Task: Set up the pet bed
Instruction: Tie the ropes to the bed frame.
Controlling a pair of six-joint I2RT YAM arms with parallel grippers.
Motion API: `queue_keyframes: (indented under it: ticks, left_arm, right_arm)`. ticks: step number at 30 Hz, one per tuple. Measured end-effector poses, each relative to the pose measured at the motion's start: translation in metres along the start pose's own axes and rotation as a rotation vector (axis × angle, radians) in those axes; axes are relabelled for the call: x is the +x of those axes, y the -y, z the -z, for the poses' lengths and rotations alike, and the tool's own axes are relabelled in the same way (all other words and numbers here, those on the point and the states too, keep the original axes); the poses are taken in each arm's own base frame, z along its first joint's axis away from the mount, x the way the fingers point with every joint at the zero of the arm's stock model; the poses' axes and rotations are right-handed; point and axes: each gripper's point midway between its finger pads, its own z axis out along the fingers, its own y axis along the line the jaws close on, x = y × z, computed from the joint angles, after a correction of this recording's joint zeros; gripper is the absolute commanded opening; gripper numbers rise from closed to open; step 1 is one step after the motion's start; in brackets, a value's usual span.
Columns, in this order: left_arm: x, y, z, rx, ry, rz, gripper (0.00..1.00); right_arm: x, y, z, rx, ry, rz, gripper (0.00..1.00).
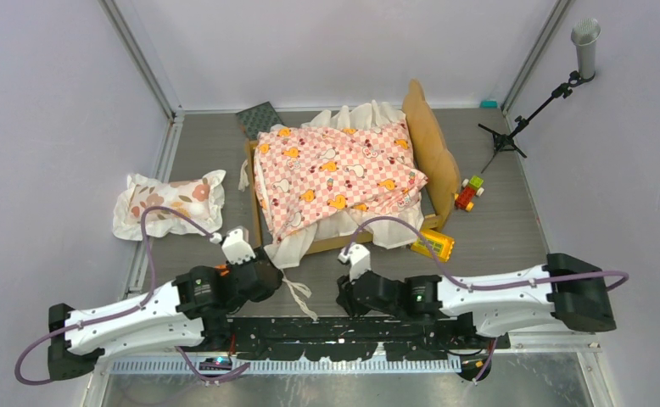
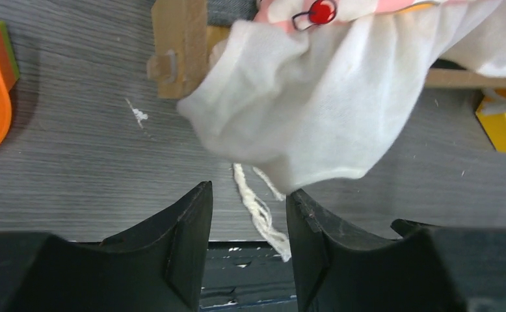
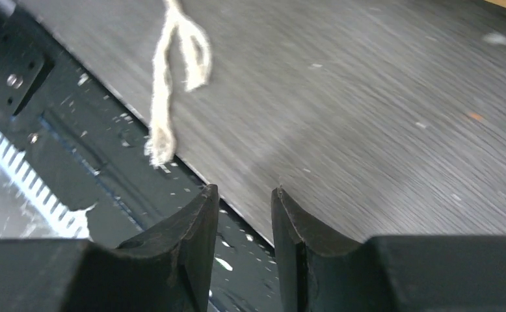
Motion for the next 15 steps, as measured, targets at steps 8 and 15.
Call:
queue_keyframes:
  ticks: [8,15]
  left_arm:
    - [-0.008,-0.015,0.010,0.086,0.027,-0.029,0.46]
    - [-0.038,-0.010,0.031,0.067,0.096,-0.081,0.48]
  right_arm:
    - [-0.004,-0.053,-0.029,-0.149,-0.114,0.273,0.25]
    - [-0.014,-0.050,-0.050,-0.120,-0.126,0.377,0.11]
